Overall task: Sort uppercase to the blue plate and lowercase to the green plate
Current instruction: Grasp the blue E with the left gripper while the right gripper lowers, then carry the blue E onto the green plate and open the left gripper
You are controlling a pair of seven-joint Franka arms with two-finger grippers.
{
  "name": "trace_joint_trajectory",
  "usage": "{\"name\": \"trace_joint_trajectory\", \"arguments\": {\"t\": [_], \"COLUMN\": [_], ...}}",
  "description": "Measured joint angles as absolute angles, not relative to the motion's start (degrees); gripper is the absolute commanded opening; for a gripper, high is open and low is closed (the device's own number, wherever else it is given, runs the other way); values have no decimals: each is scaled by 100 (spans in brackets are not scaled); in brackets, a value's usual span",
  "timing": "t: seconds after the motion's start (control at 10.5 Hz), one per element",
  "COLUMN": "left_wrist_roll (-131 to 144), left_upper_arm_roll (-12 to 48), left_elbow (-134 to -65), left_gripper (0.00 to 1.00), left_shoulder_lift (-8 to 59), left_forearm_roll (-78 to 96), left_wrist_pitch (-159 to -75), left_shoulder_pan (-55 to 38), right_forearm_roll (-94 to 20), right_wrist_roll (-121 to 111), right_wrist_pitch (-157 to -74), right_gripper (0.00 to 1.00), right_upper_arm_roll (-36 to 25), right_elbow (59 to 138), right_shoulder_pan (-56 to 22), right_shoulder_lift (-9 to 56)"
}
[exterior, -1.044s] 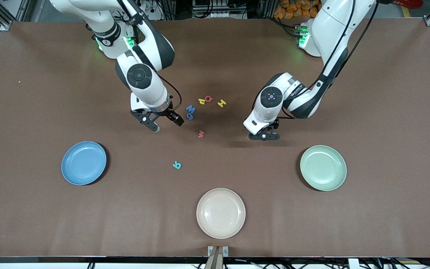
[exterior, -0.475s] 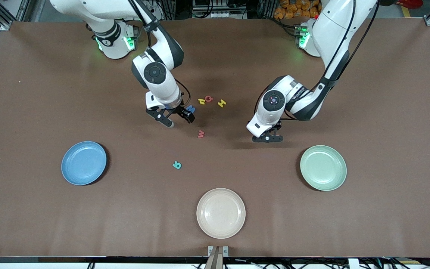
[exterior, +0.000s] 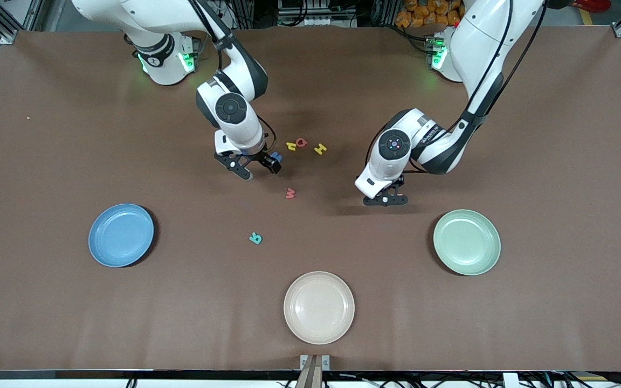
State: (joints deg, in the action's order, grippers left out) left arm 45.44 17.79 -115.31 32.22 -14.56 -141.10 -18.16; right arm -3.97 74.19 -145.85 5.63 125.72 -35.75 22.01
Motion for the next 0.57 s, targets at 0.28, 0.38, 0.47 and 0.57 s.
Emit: {"name": "trace_joint_trajectory", "arguments": {"t": [0.28, 0.38, 0.47, 0.57], "left_wrist_roll": [4580, 4580, 4568, 4449], "left_upper_arm_roll": [1749, 1729, 1709, 1699], "left_elbow": [-11454, -11368, -11244, -11097], "left_gripper": [0, 0, 0, 0], "left_shoulder_lift": [3228, 3224, 3205, 3156], "left_forearm_roll": [-1456, -1456, -1458, -1464], "left_wrist_pitch": [-14110, -14110, -14100, -14034], "left_shoulder_pan": [-1797, -1755, -1668, -1527], "right_forearm_roll": [-397, -397, -397, -397], "right_wrist_roll": [7516, 7521, 7521, 7521], "right_wrist_pitch": [-15076, -15125, -15129, -15129], "right_gripper": [100, 100, 100, 100], "right_upper_arm_roll": [565, 565, 564, 563], "right_elbow": [12576, 12576, 12576, 12576], "right_shoulder_pan": [-3902, -3947, -3952, -3953], "right_shoulder_lift": [2539, 2599, 2627, 2642]}}
